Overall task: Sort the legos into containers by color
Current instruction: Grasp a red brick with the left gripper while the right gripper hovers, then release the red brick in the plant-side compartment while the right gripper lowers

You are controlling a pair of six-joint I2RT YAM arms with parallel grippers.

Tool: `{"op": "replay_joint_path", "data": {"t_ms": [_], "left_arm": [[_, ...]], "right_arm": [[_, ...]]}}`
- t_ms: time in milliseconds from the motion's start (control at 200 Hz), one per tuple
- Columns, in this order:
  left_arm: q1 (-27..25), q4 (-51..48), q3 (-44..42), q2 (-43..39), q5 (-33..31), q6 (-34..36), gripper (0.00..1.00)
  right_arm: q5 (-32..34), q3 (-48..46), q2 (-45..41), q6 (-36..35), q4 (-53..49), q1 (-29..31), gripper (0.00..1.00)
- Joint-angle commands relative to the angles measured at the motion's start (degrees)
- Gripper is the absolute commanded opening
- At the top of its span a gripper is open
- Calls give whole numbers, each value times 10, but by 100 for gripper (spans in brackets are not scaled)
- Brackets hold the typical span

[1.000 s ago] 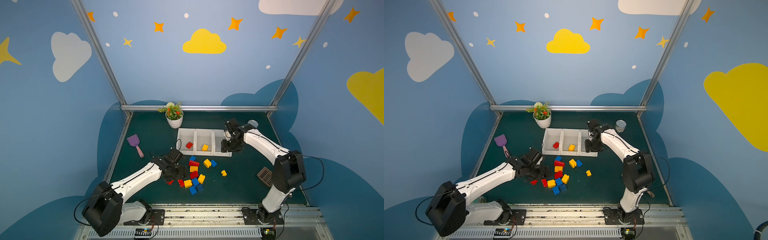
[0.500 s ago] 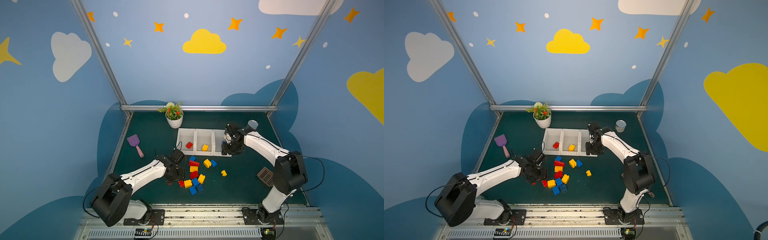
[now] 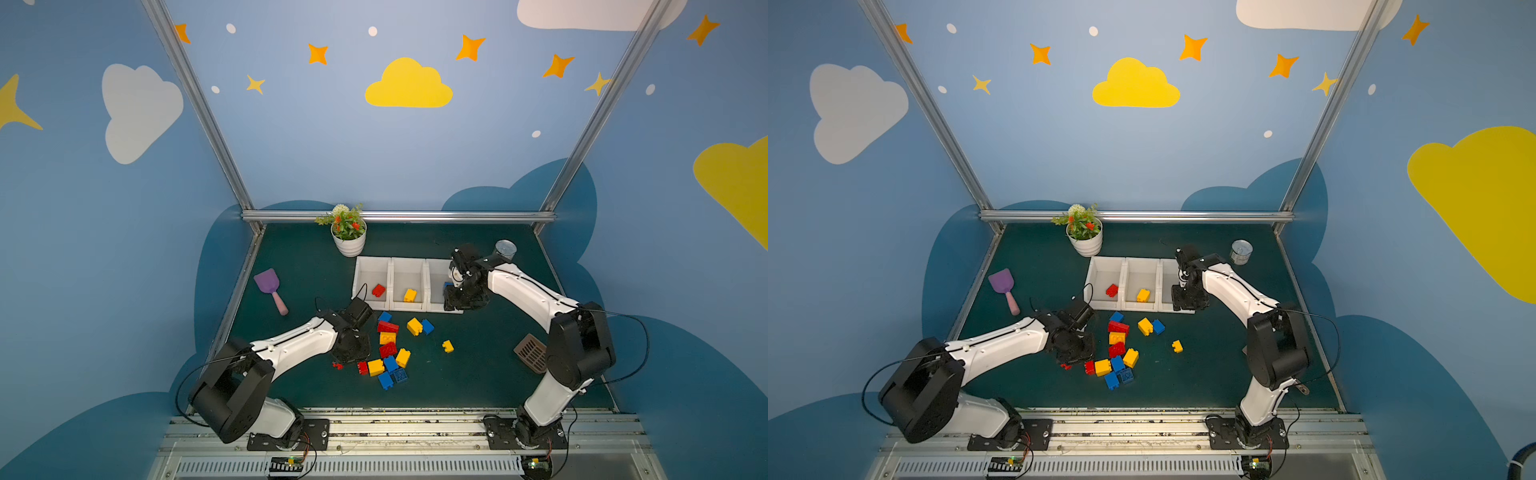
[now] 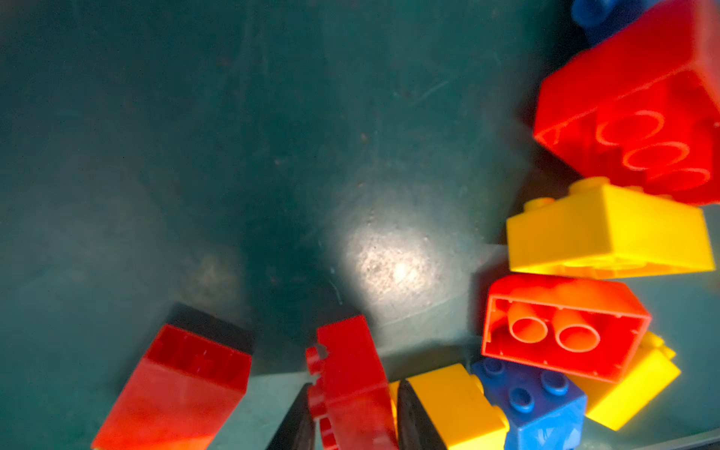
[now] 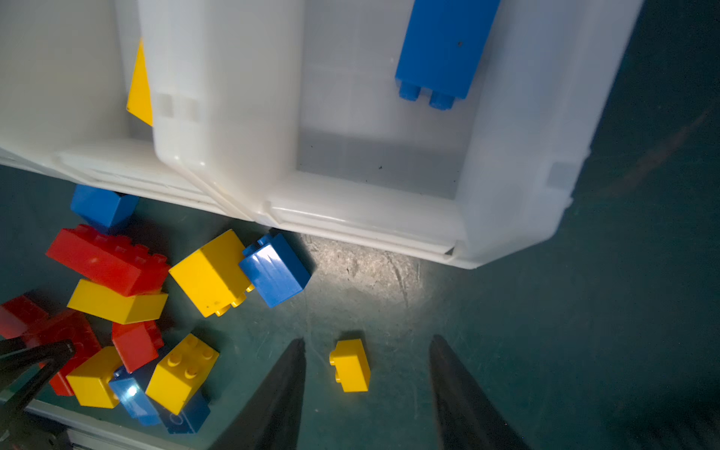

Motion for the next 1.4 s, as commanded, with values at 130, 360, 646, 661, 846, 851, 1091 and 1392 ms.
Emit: {"op": "replay_joint_path", "data": {"t_ms": [130,360,646,661,846,851,1091,1392], "left_arm": [[0,3,17,9,-4,18,29],[3,-7,41,-8,-17,46,26],[52,-44,162,13,-74,121,27],[56,-39,169,17,-74,126,27],[123,16,266,99,-56,162,28],[124,16,268,104,-55,163,28],[160,-9,431,264,-5,214,28],[164,-10,492,329,14,233,32]], "right_arm": [[6,4,-15,5,-10,2,50],[10,5,-21,5,-14,1,49],[15,6,-34,5,-20,1,48],[15,6,-34,5,-20,2,48],[15,11,-34,6,-26,2,48],[15,11,-35,6,-26,1,48],[24,15,-42,9,-38,1,48],[29,14,-47,20,-39,3,48]]}}
